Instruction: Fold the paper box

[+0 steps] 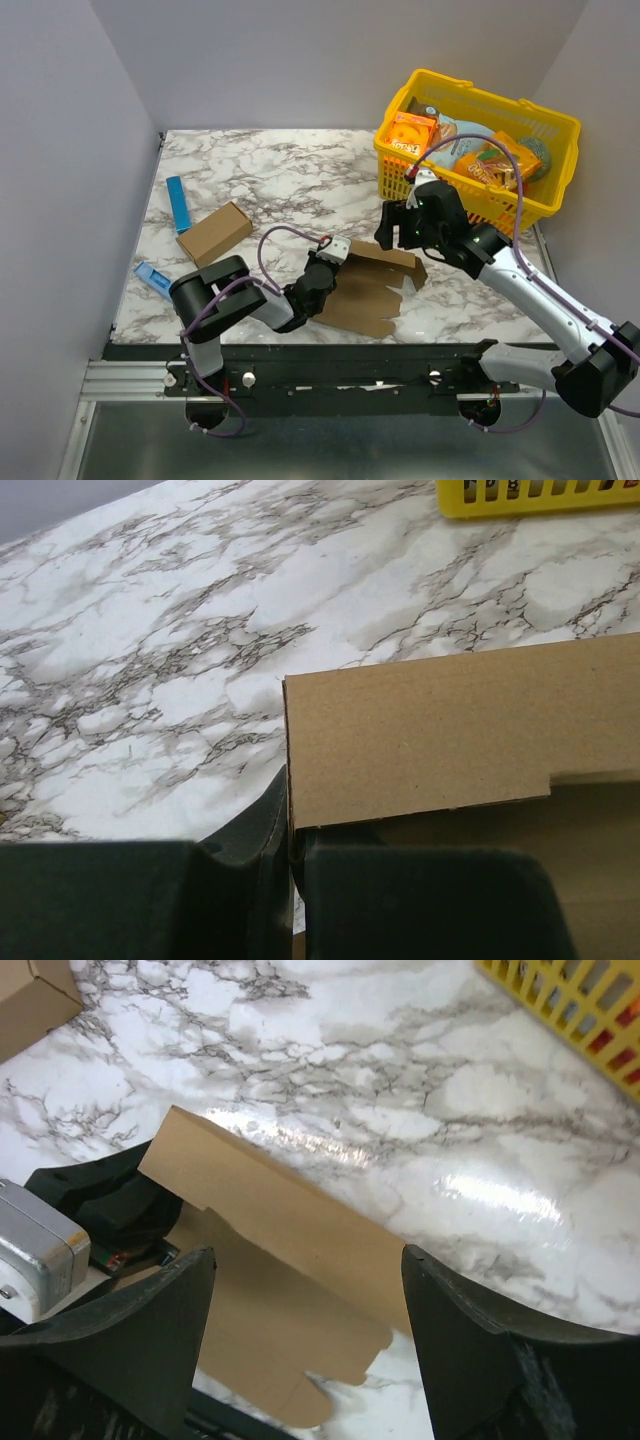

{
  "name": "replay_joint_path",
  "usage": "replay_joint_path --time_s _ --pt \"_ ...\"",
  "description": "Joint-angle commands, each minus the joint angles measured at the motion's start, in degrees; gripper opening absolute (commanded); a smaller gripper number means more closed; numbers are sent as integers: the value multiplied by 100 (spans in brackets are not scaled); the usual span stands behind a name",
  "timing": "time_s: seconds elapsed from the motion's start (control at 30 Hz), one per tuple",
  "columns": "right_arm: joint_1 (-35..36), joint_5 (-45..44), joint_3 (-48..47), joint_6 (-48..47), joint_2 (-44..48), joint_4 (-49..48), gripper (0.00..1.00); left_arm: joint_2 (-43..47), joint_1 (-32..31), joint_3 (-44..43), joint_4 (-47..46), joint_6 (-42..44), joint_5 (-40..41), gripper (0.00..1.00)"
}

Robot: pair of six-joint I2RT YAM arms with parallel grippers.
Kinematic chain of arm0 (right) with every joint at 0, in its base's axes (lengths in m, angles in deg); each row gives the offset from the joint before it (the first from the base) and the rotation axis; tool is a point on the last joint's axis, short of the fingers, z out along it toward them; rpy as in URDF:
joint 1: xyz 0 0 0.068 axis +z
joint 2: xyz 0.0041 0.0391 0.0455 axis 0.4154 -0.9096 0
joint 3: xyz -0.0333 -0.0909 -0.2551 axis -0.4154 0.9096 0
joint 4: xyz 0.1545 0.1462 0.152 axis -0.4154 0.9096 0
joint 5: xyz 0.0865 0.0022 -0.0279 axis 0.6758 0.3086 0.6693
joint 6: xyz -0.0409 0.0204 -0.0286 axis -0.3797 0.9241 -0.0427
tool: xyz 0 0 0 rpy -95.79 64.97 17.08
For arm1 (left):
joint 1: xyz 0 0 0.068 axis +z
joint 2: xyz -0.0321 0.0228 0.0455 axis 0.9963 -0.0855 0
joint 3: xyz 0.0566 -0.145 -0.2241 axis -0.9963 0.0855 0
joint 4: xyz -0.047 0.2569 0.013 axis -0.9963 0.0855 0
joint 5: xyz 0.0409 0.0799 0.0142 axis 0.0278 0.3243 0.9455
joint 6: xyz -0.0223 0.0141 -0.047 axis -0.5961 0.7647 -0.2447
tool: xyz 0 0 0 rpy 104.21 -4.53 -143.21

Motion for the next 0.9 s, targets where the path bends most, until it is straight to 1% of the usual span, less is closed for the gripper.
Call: replay_joint_path --time_s 0.0,0.13,0.27,0.37,0.63,0.87 --pt "-92 346 171 1313 -56 719 82 114 -155 92 710 194 713 0" --pt "-215 531 294 1586 -135 684 80 -44 -225 49 640 219 1073 0" --pt "-285 479 390 1691 -188 683 77 -168 -322 22 491 325 1223 0" --pt "-522 523 627 1665 -206 544 74 -185 -383 31 403 387 1267 0" --pt "-646 445 865 1621 -434 376 73 -238 -445 22 359 466 1346 0" --pt "-707 409 1120 1683 -531 25 71 -229 -480 40 297 519 1381 0"
